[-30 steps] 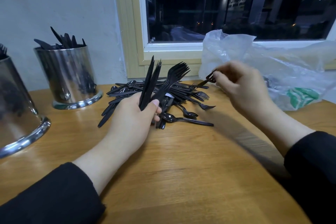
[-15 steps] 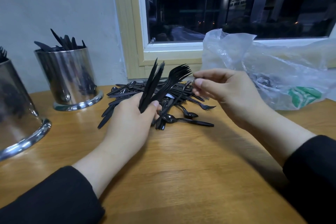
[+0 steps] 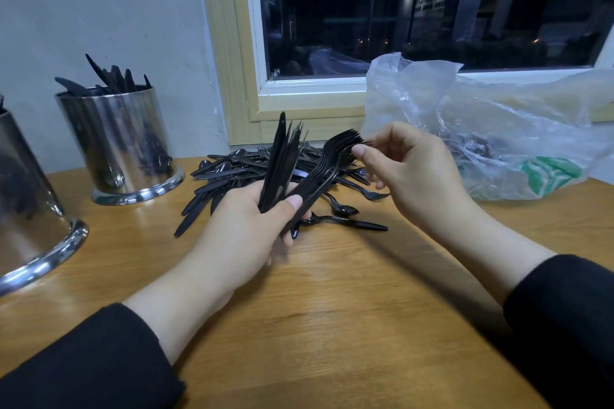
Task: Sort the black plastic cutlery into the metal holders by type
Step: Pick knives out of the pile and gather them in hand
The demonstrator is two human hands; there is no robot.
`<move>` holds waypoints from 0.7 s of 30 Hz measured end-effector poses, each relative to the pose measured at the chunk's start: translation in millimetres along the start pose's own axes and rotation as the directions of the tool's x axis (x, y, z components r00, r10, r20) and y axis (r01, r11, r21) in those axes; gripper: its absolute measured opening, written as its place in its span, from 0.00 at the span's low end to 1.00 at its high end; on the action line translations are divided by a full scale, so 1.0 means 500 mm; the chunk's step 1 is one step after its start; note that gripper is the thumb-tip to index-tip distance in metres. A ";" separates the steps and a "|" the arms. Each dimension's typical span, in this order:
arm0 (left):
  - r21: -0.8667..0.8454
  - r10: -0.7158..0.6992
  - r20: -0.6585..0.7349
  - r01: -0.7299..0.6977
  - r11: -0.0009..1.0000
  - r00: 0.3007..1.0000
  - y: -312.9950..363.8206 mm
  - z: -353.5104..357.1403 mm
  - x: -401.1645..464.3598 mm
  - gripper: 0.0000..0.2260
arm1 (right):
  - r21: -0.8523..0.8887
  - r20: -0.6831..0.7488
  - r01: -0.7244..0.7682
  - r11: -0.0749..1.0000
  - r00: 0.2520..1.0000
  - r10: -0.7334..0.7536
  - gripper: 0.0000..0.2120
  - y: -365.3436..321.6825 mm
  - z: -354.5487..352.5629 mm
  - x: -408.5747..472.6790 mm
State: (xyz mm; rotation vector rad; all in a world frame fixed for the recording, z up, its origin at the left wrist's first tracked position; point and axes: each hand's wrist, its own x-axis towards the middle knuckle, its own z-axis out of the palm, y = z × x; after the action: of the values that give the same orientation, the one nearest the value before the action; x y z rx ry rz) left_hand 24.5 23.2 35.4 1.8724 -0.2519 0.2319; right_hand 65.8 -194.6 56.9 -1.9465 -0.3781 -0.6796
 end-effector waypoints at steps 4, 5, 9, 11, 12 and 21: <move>-0.052 0.003 0.049 -0.001 0.999 0.999 0.003 0.002 -0.001 0.06 | -0.046 -0.029 -0.002 0.999 1.000 0.001 0.08 0.003 -0.001 0.003; -0.051 0.009 0.058 -0.006 0.999 0.998 0.002 0.002 0.000 0.05 | -0.059 -0.036 -0.003 0.998 0.999 0.001 0.09 0.005 -0.001 0.004; -0.013 0.028 0.042 -0.027 1.000 0.999 -0.007 0.000 0.006 0.04 | -0.102 -0.011 0.004 0.995 1.000 -0.006 0.10 0.004 -0.001 0.004; 0.013 0.033 0.008 -0.034 0.999 0.999 -0.013 0.000 0.011 0.04 | -0.085 -0.014 -0.008 0.996 1.000 0.007 0.10 0.007 -0.006 0.007; 0.012 0.037 -0.010 -0.037 0.999 0.999 -0.016 0.000 0.013 0.04 | -0.075 -0.026 -0.029 0.997 0.999 0.027 0.11 0.012 -0.010 0.011; -0.056 0.053 -0.206 -0.066 0.996 0.977 -0.027 -0.009 0.027 0.04 | -0.703 0.091 -0.193 0.685 0.930 0.355 0.24 0.116 -0.019 0.030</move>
State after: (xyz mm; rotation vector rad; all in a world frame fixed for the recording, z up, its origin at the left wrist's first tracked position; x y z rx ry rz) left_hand 41.4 30.7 28.3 1.7651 -0.1729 0.4499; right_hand 105.5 -229.5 27.7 -2.7376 0.0749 -0.4210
